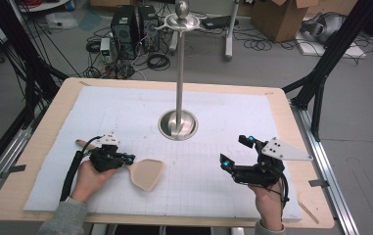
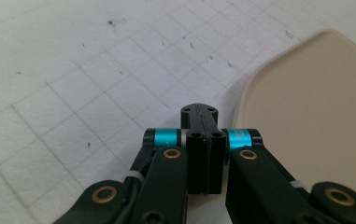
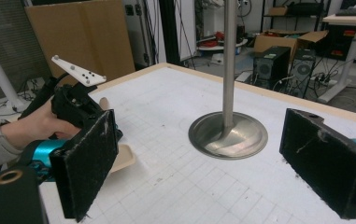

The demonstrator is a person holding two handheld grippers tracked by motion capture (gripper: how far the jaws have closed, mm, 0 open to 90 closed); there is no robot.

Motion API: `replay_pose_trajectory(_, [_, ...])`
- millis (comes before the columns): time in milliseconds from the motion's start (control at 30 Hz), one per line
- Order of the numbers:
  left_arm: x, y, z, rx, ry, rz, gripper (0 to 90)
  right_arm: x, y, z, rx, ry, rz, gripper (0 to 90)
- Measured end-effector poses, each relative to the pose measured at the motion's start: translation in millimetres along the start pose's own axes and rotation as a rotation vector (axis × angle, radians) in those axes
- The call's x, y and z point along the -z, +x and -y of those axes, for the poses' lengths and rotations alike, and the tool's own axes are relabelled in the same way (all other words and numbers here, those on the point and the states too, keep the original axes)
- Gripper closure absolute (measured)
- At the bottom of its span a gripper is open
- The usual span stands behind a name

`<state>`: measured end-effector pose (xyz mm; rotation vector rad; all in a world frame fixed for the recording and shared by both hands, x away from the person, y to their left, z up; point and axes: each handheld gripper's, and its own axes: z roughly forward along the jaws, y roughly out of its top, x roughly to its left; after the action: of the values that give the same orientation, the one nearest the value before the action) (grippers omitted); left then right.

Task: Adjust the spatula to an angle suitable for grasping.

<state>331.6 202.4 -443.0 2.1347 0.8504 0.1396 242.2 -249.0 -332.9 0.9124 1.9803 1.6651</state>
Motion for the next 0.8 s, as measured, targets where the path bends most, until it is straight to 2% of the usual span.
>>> replay_pose_trajectory(200, [9.6,-2.6,4.2,-0.014,0.03,0.032,89.9,-0.4,0.2,0.0,0.001,0.001,0.002,10.7])
replay_pose_trajectory(300, [13.4,-2.8,10.3,-0.012,0.018,0.049,89.9,-0.2,0.7,-0.2,0.001,0.001,0.001,10.7])
replay_pose_trajectory(567, [19.1,-3.2,16.9,-0.018,0.037,0.071,89.9,-0.3,0.9,0.0,0.001,0.002,0.001,10.7])
replay_pose_trajectory(800, [29.0,-7.0,23.0,-0.029,0.031,0.076,89.9,-0.4,1.1,-0.3,0.003,0.002,0.002,10.7])
